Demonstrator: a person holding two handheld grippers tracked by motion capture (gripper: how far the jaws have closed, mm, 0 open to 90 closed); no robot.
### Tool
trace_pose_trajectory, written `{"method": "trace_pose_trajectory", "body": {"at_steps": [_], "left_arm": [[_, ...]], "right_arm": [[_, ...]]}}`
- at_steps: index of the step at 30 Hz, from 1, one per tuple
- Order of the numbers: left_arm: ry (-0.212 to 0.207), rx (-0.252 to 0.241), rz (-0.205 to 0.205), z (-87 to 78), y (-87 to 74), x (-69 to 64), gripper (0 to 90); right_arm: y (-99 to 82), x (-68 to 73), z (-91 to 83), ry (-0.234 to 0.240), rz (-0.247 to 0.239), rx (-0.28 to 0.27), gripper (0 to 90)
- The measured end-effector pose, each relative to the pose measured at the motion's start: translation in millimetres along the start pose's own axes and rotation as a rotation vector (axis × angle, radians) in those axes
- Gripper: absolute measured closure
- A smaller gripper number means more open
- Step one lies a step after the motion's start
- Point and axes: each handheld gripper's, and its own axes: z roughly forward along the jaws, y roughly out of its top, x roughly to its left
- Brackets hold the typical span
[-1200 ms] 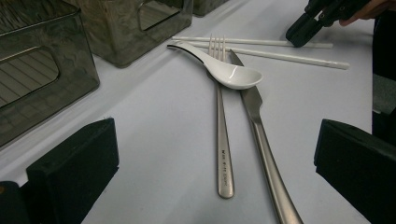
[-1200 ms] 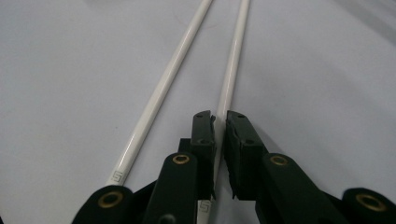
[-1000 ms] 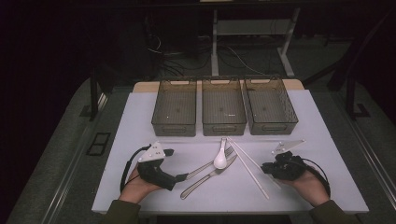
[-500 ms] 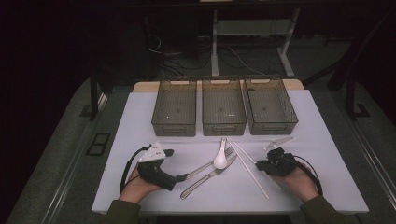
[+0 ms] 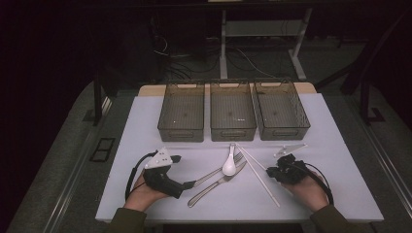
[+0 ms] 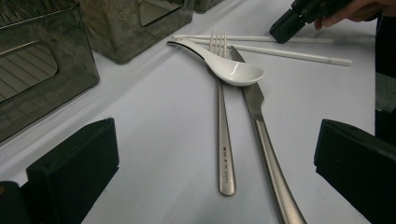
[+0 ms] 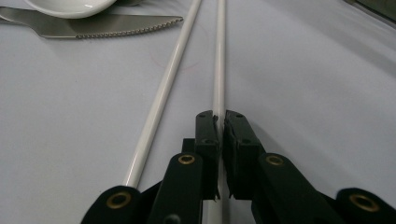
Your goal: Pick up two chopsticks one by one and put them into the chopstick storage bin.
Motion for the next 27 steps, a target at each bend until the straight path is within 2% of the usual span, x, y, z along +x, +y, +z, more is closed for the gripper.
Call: {"method": "trace_pose_trajectory", "body": {"at_steps": [12, 20, 27], "left_arm": [[-0.002, -0.001, 0.001, -0.2, 0.1, 0.0, 0.0], [-0.002, -0.002, 0.002, -0.9, 0.1, 0.2, 0.0], [0.001, -0.001, 0.001, -0.4, 0.1, -0.1, 0.0]], "right_arm": [[-3.8, -9.7, -4.5, -0.014, 0.006, -0.004, 84.7], [-7.0, -17.3, -6.8, -0.005, 0.004, -0.004, 84.5], [-9.2, -12.8, -6.0, -0.037, -0.035, -0.015, 83.4]]}}
